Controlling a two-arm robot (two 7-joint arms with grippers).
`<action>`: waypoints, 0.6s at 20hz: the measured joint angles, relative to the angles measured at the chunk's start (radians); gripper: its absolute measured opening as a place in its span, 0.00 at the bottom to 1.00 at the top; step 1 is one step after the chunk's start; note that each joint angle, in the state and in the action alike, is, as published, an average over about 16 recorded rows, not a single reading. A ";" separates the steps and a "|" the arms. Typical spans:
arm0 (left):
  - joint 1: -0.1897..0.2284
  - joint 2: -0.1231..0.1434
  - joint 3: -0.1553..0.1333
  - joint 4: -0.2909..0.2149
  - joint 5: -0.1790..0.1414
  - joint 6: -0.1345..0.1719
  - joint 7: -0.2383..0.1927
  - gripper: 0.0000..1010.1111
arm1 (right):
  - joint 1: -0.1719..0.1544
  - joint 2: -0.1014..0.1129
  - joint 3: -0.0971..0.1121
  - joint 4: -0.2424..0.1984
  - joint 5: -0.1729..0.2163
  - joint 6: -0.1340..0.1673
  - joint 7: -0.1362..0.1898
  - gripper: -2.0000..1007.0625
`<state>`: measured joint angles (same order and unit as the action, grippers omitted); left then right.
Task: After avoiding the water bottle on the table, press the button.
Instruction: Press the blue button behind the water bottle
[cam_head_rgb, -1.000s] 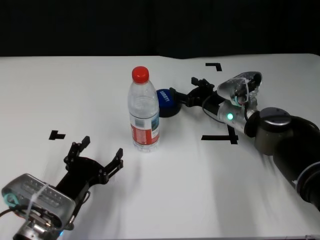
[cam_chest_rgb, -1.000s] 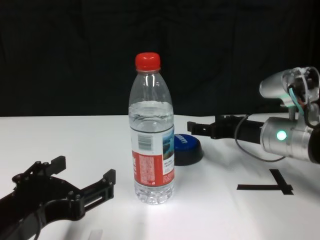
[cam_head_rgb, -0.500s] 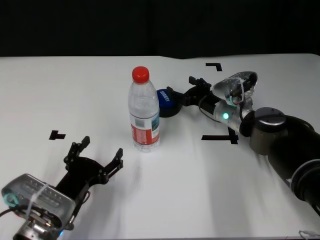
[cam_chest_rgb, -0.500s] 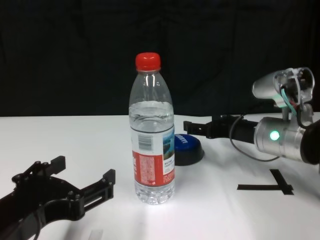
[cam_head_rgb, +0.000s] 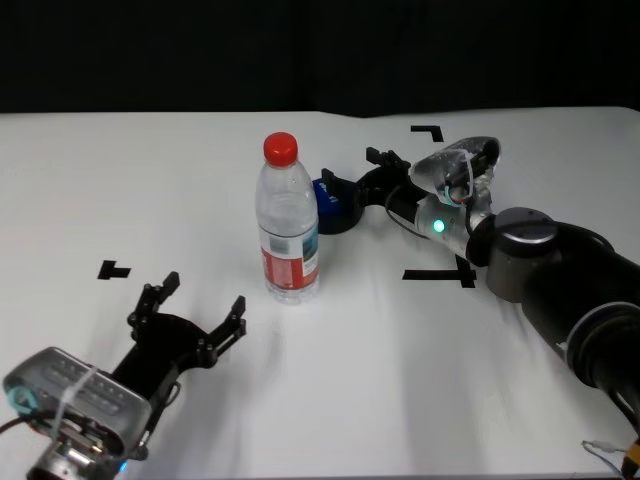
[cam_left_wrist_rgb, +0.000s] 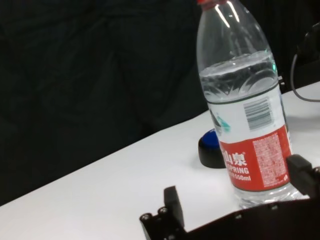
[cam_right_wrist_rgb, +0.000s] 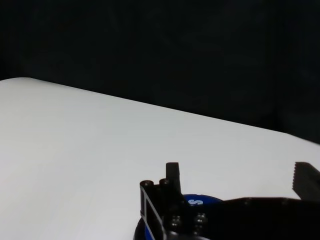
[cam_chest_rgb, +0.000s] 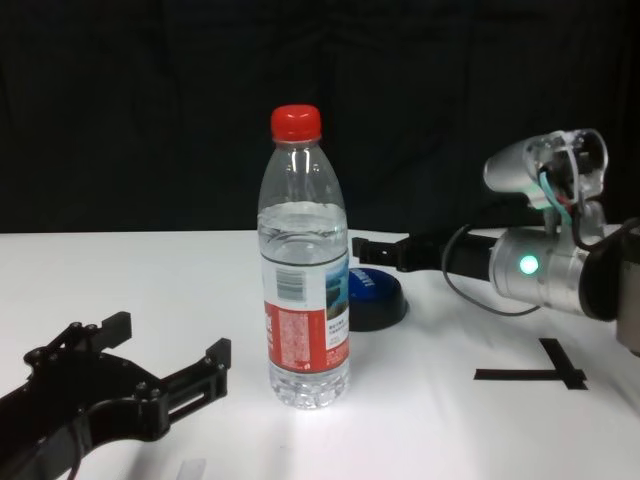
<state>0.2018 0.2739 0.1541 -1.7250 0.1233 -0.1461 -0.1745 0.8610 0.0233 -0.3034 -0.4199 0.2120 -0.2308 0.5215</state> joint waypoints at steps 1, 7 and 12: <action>0.000 0.000 0.000 0.000 0.000 0.000 0.000 0.99 | 0.003 -0.002 0.000 0.005 -0.004 -0.002 0.000 1.00; 0.000 0.000 0.000 0.000 0.000 0.000 0.000 0.99 | 0.009 -0.009 0.002 0.017 -0.028 -0.009 -0.007 1.00; 0.000 0.000 0.000 0.000 0.000 0.000 0.000 0.99 | 0.009 -0.013 0.004 0.023 -0.048 -0.012 -0.021 1.00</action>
<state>0.2018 0.2739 0.1541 -1.7250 0.1233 -0.1462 -0.1745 0.8698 0.0108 -0.2993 -0.3971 0.1644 -0.2431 0.5003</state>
